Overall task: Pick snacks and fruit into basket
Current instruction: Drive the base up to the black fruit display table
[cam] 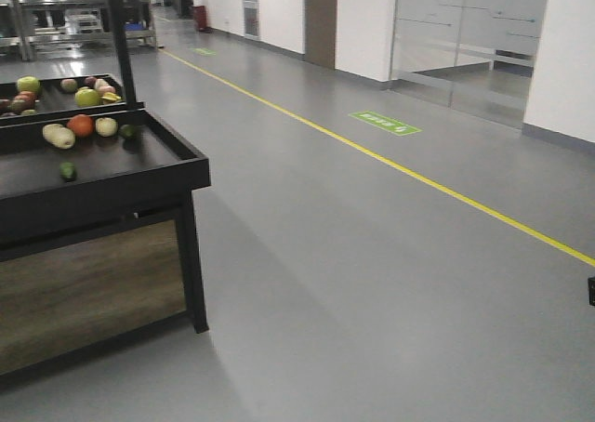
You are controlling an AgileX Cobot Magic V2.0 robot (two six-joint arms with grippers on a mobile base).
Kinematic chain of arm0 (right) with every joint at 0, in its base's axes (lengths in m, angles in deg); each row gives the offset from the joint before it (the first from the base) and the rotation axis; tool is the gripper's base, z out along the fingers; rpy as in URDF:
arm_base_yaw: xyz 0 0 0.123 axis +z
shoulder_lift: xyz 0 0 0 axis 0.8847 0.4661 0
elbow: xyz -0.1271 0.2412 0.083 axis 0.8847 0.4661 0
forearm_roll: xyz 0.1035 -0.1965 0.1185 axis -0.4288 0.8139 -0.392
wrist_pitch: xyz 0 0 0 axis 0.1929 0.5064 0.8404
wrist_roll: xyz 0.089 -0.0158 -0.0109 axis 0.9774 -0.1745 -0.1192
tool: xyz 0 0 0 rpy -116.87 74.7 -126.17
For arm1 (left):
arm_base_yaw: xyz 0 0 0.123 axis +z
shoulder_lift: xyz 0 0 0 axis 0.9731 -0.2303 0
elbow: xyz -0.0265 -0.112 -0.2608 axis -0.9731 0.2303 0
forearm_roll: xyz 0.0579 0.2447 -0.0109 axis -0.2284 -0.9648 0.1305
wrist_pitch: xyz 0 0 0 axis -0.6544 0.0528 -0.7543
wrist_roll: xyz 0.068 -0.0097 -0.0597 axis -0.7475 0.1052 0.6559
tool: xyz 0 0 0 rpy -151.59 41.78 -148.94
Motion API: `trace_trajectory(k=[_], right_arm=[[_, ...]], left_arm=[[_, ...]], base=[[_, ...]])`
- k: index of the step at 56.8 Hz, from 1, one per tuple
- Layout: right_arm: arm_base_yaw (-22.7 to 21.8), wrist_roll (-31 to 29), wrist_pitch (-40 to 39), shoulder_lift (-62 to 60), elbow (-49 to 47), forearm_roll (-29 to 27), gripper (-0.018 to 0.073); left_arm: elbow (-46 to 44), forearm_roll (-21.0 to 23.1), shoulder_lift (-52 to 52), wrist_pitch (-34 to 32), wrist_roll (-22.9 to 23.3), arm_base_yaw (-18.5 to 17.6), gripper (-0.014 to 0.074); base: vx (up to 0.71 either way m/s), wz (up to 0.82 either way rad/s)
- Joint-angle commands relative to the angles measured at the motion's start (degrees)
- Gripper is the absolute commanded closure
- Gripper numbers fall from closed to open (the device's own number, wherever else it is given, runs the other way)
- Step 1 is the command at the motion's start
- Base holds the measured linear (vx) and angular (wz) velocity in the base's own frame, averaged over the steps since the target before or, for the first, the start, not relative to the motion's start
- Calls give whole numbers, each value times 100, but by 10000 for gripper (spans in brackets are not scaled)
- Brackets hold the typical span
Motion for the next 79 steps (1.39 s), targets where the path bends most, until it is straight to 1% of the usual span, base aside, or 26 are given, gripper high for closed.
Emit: trace_trajectory(k=[1, 22, 54, 67, 79], right_arm=[[-43, -28, -381, -42, -183, -146, 163], [-43, -28, -381, -42, -183, -146, 163], [-43, -28, -381, -37, -183, -146, 163], [-43, -28, -381, -37, -183, -146, 163], [-43, -28, -381, -37, -183, -146, 163]], left_arm=[[-176, -111, -29, -384, 26, -6, 101], [-176, -111, -29, -384, 26, -6, 101], [-176, -111, -29, -384, 26, -6, 101], [-176, -111, -29, -384, 26, -6, 101], [-176, -111, -29, -384, 26, -6, 101]], base=[[16, 52], [17, 56], [20, 69], [22, 39], [25, 11]])
